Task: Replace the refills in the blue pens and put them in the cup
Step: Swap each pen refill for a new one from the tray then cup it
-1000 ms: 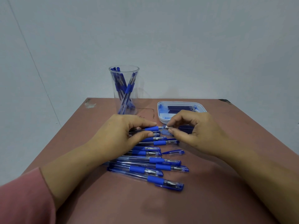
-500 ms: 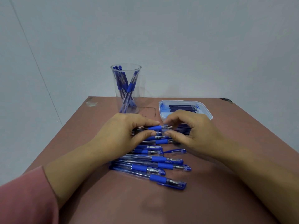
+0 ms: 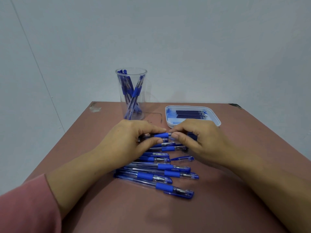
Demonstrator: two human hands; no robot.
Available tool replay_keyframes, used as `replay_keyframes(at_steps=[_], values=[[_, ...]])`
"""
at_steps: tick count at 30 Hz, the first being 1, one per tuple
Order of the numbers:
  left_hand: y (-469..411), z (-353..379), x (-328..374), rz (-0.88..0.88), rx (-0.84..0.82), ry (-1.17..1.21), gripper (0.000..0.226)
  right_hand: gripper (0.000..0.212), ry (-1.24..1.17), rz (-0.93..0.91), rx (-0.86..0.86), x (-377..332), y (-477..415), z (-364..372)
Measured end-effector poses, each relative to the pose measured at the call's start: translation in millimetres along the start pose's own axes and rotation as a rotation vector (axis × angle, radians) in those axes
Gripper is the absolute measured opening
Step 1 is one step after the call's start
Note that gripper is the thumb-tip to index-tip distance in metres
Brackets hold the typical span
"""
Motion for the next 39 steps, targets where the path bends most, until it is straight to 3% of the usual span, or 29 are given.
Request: replay_keyframes(at_steps=[3, 8, 14, 18, 23, 28, 34, 39], values=[[0.0, -0.7, 1.4, 0.004, 0.001, 0.007, 0.030, 0.026, -0.009, -0.013, 0.011, -0.7, 0.9, -2.2], [-0.1, -0.7, 1.6, 0.001, 0.007, 0.008, 0.029, 0.007, 0.023, -0.030, 0.034, -3.5, -1.2, -3.5], [0.3, -0.8, 1.3, -0.001, 0.009, 0.027, 0.029, 0.026, 0.012, -0.028, 0.023, -1.2, 0.8, -3.1], [0.3, -0.6, 2.6, 0.001, 0.008, 0.006, 0.029, 0.007, 0.018, -0.040, 0.023, -4.2, -1.1, -3.0], [0.2, 0.0, 2.6, 0.005, -0.002, 0.019, 0.029, 0.025, 0.013, -0.036, 0.000, -3.6, 0.0, -2.5], [0.9, -0.2, 3.1, 0.012, 0.005, 0.014, 0.029, 0.009, 0.040, -0.062, 0.036, -7.8, -0.7, -4.8], [0.2, -0.2, 3.2, 0.007, 0.008, 0.025, 0.030, 0.025, 0.010, -0.061, 0.022, -7.3, 0.7, -7.6], [0.3, -0.4, 5.7, 0.021, 0.024, 0.030, 0.029, 0.011, 0.058, -0.088, 0.068, -12.0, -0.7, -10.2]])
Point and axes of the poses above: each hand's wrist, its own y-axis away from the middle knuckle, its own z-axis out of the palm, x = y × z, the point moved 9 cm from there along -y, towards the middle knuckle, and after that the axes turned 10 degrees about y, right-handed, at the moved point
